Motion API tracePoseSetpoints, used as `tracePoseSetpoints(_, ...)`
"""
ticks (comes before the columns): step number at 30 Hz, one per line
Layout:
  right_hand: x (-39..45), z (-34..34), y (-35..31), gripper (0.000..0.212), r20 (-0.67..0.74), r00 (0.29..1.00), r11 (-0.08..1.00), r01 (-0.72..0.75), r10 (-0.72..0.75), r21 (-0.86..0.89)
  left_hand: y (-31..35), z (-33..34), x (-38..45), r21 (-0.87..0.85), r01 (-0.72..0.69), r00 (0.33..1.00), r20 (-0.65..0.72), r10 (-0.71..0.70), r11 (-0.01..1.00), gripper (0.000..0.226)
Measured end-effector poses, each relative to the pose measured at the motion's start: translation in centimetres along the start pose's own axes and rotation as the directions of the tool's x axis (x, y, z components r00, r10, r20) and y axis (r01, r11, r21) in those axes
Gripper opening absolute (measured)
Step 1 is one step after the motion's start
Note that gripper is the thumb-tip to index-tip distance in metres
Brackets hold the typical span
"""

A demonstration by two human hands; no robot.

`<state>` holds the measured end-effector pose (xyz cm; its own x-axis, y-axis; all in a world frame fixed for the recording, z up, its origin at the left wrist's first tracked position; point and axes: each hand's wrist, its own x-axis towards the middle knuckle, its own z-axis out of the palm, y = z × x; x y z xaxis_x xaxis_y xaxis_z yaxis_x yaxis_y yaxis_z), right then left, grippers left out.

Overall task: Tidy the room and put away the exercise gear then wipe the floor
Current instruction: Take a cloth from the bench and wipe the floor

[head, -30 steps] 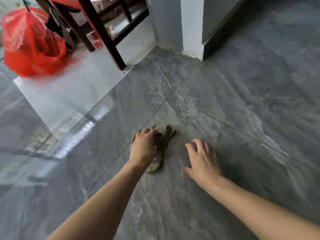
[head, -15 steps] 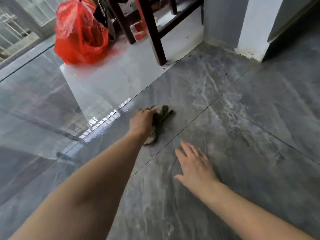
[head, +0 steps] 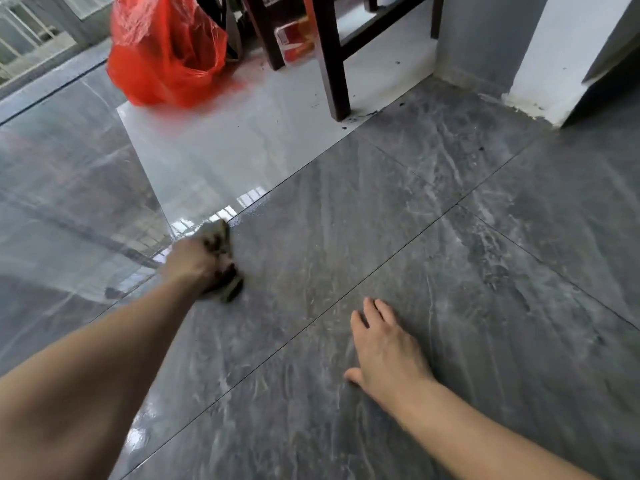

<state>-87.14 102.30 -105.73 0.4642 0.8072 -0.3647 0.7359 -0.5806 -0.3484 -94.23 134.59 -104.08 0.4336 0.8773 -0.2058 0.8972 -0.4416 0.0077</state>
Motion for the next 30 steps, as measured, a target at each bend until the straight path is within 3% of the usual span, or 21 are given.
tracePoseSetpoints(4,0.1,0.2,0.2,0.094,-0.007,1.0,1.0,0.007,-0.007,0.018,13.8,-0.3,-1.9,-0.037,-0.349,0.937,-0.037,0.348,0.936,0.032)
tracePoseSetpoints(8,-0.2,0.0,0.5,0.092,-0.022,0.999,0.999,0.028,-0.027,0.045,22.8,1.6,-6.4,0.005,-0.715,0.699,0.014,0.715,0.699,0.047)
tracePoseSetpoints(10,-0.3,0.1,0.6,0.092,-0.027,0.999,0.998,0.031,-0.029,0.06,23.3,2.7,-6.1,-0.018,-0.758,0.652,-0.015,0.758,0.652,0.05)
tracePoseSetpoints(13,-0.1,0.1,0.5,0.095,-0.009,1.0,0.999,0.027,-0.027,0.025,19.3,2.9,-2.3,-0.029,-0.672,0.739,-0.077,0.669,0.74,0.041)
tracePoseSetpoints(17,0.1,-0.1,0.4,0.095,0.012,0.999,0.999,0.03,-0.031,0.022,9.4,1.3,2.2,-0.001,-0.443,0.886,-0.151,0.438,0.896,0.031)
tracePoseSetpoints(21,0.1,-0.5,0.2,0.093,0.028,0.999,0.999,0.036,-0.037,0.022,-5.6,1.7,4.4,0.162,-0.082,0.994,-0.063,0.094,0.983,0.021)
tracePoseSetpoints(24,0.3,-0.4,0.1,0.094,0.033,0.999,1.0,0.027,-0.028,0.011,-15.0,3.2,5.0,0.246,0.071,0.997,0.002,-0.074,0.967,0.023)
tracePoseSetpoints(27,0.4,-0.4,0.2,0.096,0.048,0.999,0.999,0.019,-0.018,-0.03,-21.1,5.7,5.8,0.337,0.086,0.992,0.055,-0.111,0.938,0.033)
tracePoseSetpoints(30,0.3,-0.6,0.1,0.096,0.056,0.998,0.999,0.013,-0.01,-0.052,-23.3,7.2,5.3,0.371,0.085,0.989,0.08,-0.123,0.925,0.027)
